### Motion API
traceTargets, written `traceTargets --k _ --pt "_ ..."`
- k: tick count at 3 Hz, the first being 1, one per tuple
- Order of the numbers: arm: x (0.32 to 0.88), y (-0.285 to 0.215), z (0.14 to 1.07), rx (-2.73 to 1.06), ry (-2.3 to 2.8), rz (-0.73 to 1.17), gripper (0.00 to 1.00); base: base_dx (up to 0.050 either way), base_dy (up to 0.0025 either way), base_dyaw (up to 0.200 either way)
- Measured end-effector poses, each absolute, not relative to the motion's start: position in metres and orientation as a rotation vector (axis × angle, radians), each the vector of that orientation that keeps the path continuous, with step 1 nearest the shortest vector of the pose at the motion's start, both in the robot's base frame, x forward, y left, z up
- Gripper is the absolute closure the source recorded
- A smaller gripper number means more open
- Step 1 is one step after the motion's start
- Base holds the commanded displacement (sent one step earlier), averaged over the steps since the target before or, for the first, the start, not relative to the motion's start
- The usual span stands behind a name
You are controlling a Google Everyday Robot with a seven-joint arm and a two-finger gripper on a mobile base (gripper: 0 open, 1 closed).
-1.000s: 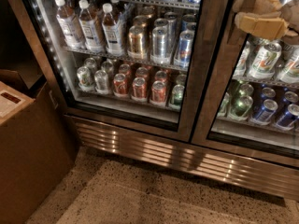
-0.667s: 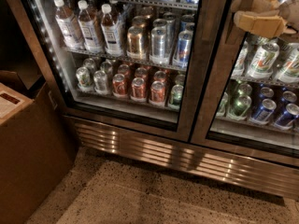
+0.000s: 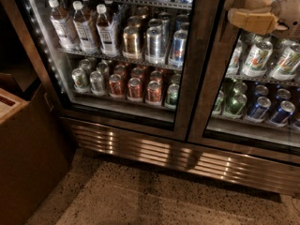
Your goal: Open right fridge door
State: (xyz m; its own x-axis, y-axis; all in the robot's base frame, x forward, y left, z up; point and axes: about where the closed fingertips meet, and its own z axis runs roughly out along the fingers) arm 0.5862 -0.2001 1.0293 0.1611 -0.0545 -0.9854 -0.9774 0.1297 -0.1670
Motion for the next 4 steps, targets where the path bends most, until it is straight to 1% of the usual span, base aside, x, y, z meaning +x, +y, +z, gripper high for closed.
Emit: traceTargets --k 1,2,3,4 --pt "0.619 -0.175 1.029 -1.215 1.179 0.969 1.0 -0.02 -0.00161 0.182" --pt "0.619 -0.175 1.029 -1.215 1.179 0.969 0.82 0.0 0.0 0.0" --pt "0.627 -0.179 1.029 -1.215 1.179 0.969 0.85 0.0 0.0 0.0" --pt "0.637 -0.177 1.029 -1.215 1.179 0.969 1.0 0.0 0.0 0.0"
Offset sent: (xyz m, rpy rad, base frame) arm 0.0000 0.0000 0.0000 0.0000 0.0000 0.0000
